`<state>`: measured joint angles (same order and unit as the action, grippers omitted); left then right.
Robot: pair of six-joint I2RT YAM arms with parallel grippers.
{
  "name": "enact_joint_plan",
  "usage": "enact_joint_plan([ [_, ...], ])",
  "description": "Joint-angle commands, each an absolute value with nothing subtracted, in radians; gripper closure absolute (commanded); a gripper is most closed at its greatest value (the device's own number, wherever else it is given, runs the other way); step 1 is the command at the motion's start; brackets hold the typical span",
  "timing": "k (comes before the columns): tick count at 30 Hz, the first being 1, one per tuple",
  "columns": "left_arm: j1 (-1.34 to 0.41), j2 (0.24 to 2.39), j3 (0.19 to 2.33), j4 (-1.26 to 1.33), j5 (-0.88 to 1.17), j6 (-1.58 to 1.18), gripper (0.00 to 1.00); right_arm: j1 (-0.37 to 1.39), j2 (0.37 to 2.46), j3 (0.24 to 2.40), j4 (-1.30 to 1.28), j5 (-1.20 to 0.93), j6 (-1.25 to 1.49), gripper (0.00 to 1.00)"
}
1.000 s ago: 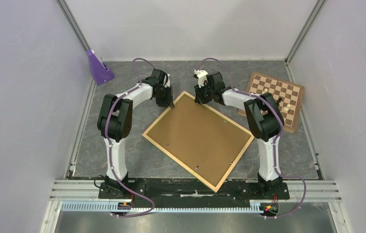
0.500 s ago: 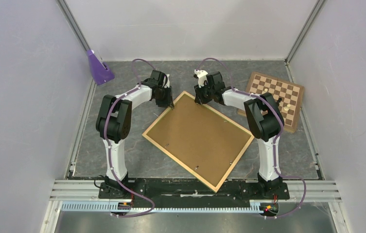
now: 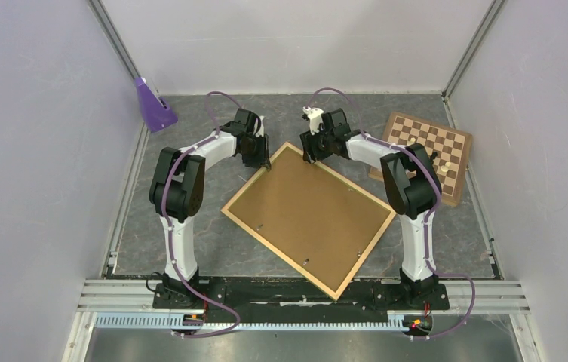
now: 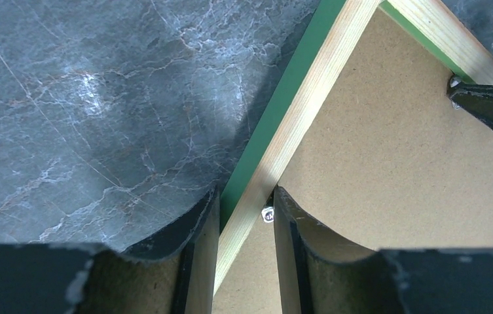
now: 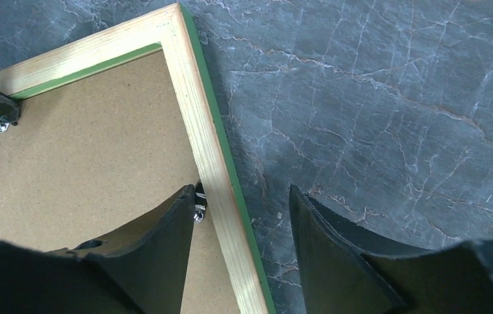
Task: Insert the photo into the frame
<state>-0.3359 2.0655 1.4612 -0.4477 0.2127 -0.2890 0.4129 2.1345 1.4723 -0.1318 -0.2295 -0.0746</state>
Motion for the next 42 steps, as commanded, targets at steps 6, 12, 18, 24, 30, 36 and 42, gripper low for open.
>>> enact_joint_plan([
  [6,-0.330,2.066,1.495,-0.503,0.201,-0.262,0.59,0.364,2.143,1.575,-0.226,-0.360,-0.001,0.42],
  [12,-0.331,2.065,1.507,-0.506,0.202,-0.256,0.59,0.362,2.127,1.575,-0.223,-0.403,0.022,0.42],
  [18,-0.328,2.069,1.554,-0.527,0.220,-0.240,0.45,0.363,2.064,1.498,-0.210,-0.373,-0.045,0.42],
  [24,-0.323,2.080,1.621,-0.568,0.246,-0.226,0.37,0.363,1.981,1.384,-0.176,-0.344,-0.132,0.42],
  [30,-0.321,2.038,1.620,-0.599,0.263,-0.172,0.35,0.363,1.871,1.256,-0.154,-0.334,-0.253,0.41],
  [36,-0.322,1.974,1.581,-0.657,0.307,-0.057,0.35,0.364,1.755,1.156,-0.192,-0.355,-0.388,0.40],
  [42,-0.322,1.894,1.493,-0.685,0.298,0.053,0.35,0.361,1.676,1.081,-0.210,-0.255,-0.464,0.41],
])
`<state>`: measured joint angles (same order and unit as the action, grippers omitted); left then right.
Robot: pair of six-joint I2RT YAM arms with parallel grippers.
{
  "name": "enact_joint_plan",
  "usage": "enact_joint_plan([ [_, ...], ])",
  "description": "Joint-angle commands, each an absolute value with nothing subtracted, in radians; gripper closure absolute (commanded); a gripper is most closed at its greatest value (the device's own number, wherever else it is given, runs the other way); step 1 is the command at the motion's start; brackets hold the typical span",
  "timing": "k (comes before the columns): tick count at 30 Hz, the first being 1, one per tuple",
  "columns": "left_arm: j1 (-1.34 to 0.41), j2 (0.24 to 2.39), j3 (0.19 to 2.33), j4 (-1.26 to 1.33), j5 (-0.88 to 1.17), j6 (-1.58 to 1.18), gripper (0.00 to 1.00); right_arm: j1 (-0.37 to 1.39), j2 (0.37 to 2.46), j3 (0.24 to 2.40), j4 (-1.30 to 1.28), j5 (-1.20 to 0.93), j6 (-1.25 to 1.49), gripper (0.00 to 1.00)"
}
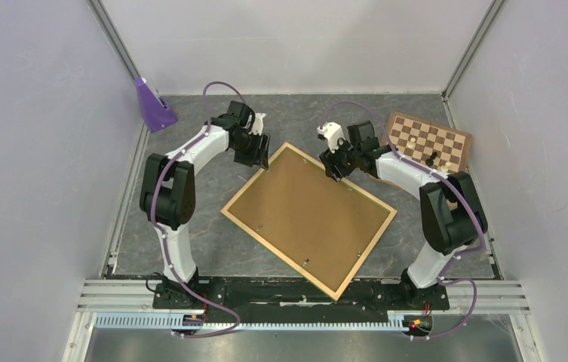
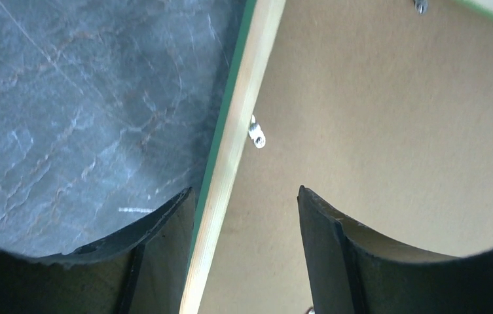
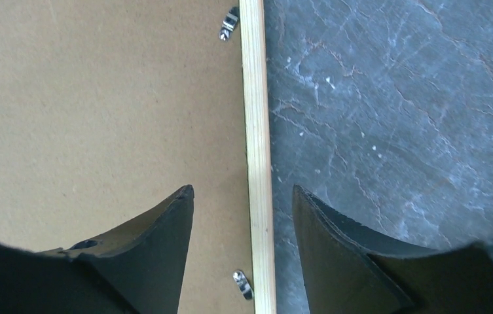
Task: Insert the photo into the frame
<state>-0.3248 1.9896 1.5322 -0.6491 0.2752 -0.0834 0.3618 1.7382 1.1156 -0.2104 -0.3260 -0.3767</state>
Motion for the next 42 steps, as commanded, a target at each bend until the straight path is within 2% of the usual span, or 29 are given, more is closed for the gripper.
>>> enact_joint_plan([
  [1,-0.322,1.883,1.481,-0.691,0.295,0.061,0.35,0.361,1.673,1.077,-0.210,-0.249,-0.470,0.42],
  [9,-0.323,1.779,1.413,-0.762,0.380,0.190,0.35,0.359,1.745,1.109,-0.207,-0.257,-0.464,0.48],
  [18,-0.322,1.715,1.369,-0.822,0.362,0.241,0.35,0.357,1.785,1.093,-0.167,-0.242,-0.434,0.52],
  [24,-0.323,1.654,1.294,-0.835,0.306,0.244,0.35,0.347,1.805,1.103,-0.148,-0.198,-0.390,0.62],
  [32,-0.322,1.569,1.210,-0.843,0.257,0.250,0.35,0.337,1.843,1.108,-0.143,-0.201,-0.355,0.62],
  [39,-0.321,1.558,1.167,-0.847,0.229,0.255,0.35,0.298,1.888,1.138,-0.125,-0.182,-0.242,0.81],
  [42,-0.321,1.562,1.157,-0.844,0.189,0.244,0.35,0.284,1.896,1.147,-0.115,-0.164,-0.185,0.84],
])
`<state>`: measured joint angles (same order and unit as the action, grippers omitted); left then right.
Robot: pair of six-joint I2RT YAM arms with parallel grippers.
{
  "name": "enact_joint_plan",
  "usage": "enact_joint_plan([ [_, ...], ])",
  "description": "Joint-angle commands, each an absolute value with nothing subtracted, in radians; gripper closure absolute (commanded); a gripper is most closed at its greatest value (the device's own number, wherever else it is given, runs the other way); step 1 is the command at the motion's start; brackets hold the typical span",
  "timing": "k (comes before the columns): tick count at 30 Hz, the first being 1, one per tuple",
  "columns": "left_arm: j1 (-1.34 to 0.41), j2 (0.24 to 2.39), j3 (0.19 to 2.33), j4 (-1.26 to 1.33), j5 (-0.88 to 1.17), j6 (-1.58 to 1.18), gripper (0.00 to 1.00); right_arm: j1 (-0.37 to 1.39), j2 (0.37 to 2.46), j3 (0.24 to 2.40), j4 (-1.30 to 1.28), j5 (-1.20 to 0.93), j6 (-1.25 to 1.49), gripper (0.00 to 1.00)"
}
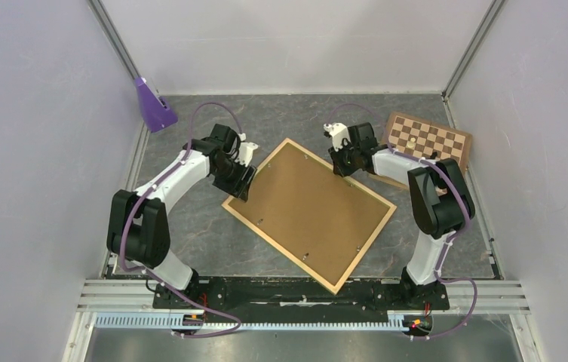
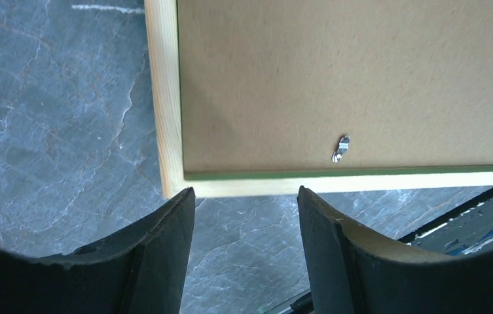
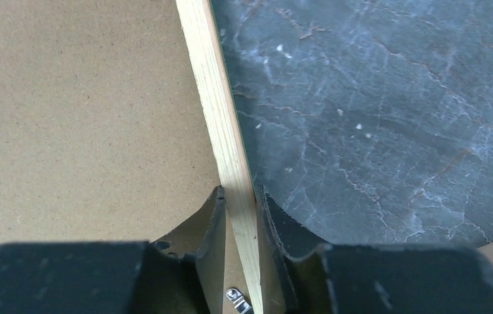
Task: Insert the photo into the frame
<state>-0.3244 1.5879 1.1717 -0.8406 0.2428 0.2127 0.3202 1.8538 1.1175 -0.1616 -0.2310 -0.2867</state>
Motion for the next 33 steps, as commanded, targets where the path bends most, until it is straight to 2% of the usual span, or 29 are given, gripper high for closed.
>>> enact_joint_plan([
  [1,-0.321,1.565,1.154,-0.841,0.178,0.238,0.35,0.282,1.896,1.145,-0.111,-0.154,-0.170,0.85],
  [9,-0.261,1.659,1.185,-0.785,0.132,0.117,0.35,0.278,1.846,1.067,-0.069,-0.124,-0.053,0.88],
  [15,-0.146,1.808,1.284,-0.793,0.235,-0.032,0.35,0.278,1.767,0.950,0.005,-0.120,0.052,0.88],
  [33,-0.150,1.871,1.267,-0.707,0.355,-0.180,0.35,0.279,1.695,0.807,0.170,-0.116,0.228,0.88],
])
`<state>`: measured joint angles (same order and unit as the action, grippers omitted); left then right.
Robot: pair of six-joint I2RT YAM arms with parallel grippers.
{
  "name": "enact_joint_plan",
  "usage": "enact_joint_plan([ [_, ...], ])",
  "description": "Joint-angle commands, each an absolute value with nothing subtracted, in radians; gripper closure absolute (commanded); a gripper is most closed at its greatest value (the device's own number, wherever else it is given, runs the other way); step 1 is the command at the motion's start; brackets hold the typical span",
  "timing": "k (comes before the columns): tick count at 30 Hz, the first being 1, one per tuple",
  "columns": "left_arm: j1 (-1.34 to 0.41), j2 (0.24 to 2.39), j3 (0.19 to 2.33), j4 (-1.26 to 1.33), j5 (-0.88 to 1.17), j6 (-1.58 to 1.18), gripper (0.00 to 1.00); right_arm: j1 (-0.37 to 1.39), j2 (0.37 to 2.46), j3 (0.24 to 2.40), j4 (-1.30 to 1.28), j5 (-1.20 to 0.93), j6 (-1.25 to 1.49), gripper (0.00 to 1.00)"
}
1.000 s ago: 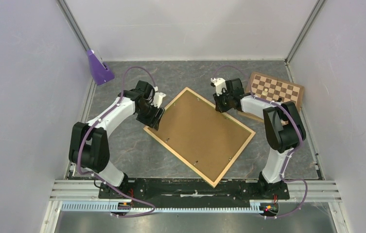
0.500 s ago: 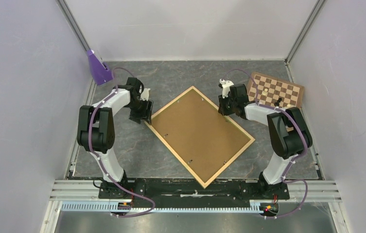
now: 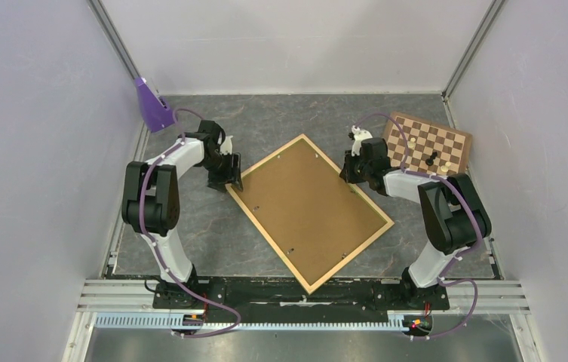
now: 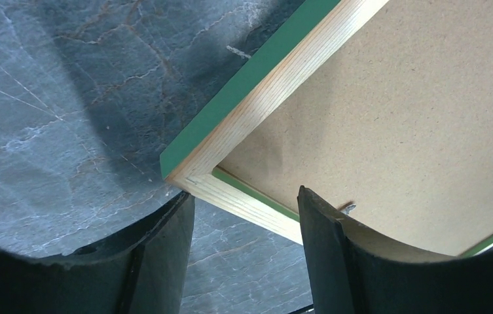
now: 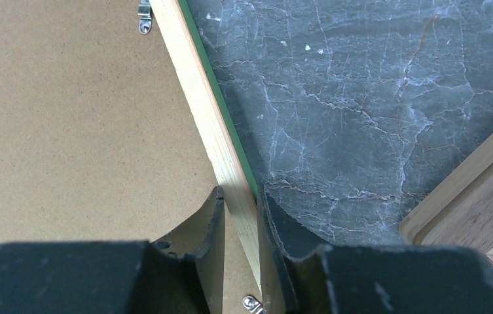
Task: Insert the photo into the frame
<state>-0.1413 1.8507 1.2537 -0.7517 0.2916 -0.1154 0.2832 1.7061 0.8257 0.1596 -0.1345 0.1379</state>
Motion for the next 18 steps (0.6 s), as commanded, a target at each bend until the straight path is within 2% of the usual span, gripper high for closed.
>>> enact_joint_plan([
  [1,-0.153,1.873,1.262,-0.704,0.359,-0.181,0.35,0.280,1.696,0.807,0.173,-0.120,0.234,0.88],
  [4,-0.162,1.879,1.251,-0.701,0.361,-0.179,0.38,0.286,1.703,0.811,0.176,-0.129,0.240,0.88],
  [9,-0.170,1.885,1.244,-0.695,0.367,-0.170,0.54,0.291,1.698,0.810,0.180,-0.138,0.230,0.86],
  [15,-0.184,1.904,1.249,-0.695,0.359,-0.158,0.58,0.304,1.693,0.826,0.171,-0.155,0.193,0.84],
  [18,-0.186,1.928,1.280,-0.701,0.354,-0.147,0.67,0.325,1.686,0.833,0.158,-0.164,0.163,0.82],
])
